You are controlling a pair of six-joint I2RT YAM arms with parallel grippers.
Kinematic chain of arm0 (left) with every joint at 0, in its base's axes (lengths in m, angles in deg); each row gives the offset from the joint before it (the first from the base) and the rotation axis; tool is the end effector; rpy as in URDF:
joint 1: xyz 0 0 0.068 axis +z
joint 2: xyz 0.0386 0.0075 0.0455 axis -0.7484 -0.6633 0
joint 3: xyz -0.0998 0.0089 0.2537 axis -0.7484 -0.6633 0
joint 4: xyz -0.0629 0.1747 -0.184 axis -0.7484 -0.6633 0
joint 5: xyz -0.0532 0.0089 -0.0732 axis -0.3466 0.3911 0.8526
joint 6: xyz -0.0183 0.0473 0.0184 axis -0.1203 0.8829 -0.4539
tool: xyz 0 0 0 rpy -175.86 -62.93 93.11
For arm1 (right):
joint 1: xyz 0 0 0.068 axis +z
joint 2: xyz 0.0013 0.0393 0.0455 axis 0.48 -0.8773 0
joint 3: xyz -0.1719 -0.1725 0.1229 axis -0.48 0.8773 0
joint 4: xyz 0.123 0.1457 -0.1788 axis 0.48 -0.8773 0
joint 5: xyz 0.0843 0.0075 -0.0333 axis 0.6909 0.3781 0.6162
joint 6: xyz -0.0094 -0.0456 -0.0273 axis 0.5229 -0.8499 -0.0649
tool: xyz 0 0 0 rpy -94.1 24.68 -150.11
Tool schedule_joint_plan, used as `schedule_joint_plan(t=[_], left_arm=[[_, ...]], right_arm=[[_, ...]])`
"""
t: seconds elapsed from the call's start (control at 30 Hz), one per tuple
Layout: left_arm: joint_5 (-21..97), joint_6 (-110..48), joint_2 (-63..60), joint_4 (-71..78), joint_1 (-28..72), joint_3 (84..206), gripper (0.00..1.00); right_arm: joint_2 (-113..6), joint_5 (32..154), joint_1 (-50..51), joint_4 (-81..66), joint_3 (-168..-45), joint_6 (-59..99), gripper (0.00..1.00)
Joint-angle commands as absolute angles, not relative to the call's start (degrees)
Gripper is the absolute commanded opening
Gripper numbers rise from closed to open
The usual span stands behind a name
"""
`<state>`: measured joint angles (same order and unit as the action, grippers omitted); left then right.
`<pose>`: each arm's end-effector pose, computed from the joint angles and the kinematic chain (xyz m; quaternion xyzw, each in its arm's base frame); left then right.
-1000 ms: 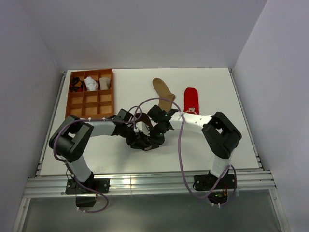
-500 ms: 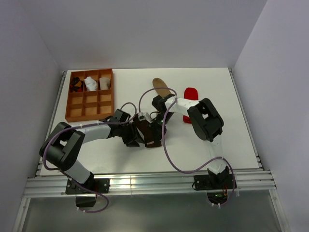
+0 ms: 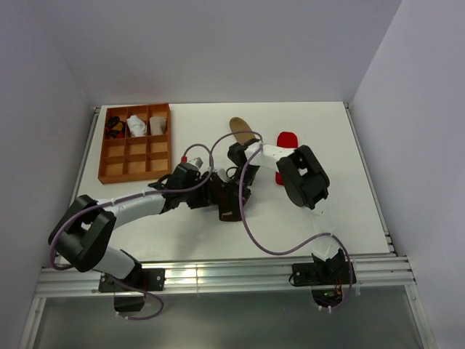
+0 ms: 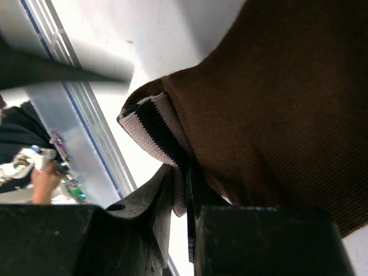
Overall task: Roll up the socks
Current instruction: Roll the sock at the center of the board.
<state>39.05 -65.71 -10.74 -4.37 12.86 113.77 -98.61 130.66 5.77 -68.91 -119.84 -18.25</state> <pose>0.2278 -0.1701 0.1664 -0.0628 0.9344 -0.2828 0.2074 0.3076 0.2417 0.1262 0.4742 -0.7882 -0.3825 0.0870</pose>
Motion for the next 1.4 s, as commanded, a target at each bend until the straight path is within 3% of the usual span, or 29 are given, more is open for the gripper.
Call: schedule_joint_plan(t=[0.0, 0.23, 0.7, 1.37], left_arm=[[36.56, -60.41, -8.47, 4.83, 9.96, 113.72, 0.50], [41.39, -57.42, -9.79, 16.26, 7.41, 109.16, 0.55], [51.68, -58.65, -16.82, 34.72, 6.53, 102.30, 0.52], [49.31, -56.98, -13.40, 29.72, 6.44, 99.65, 0.38]], right_arm=[[-102.85, 120.60, 5.42, -65.84, -120.37, -17.02, 0.17], [-105.57, 121.57, 4.89, -68.39, -122.74, -16.05, 0.20], [-108.12, 122.45, 3.39, -71.02, -125.29, -15.61, 0.20], [-108.21, 120.43, 2.52, -69.44, -123.71, -14.47, 0.20]])
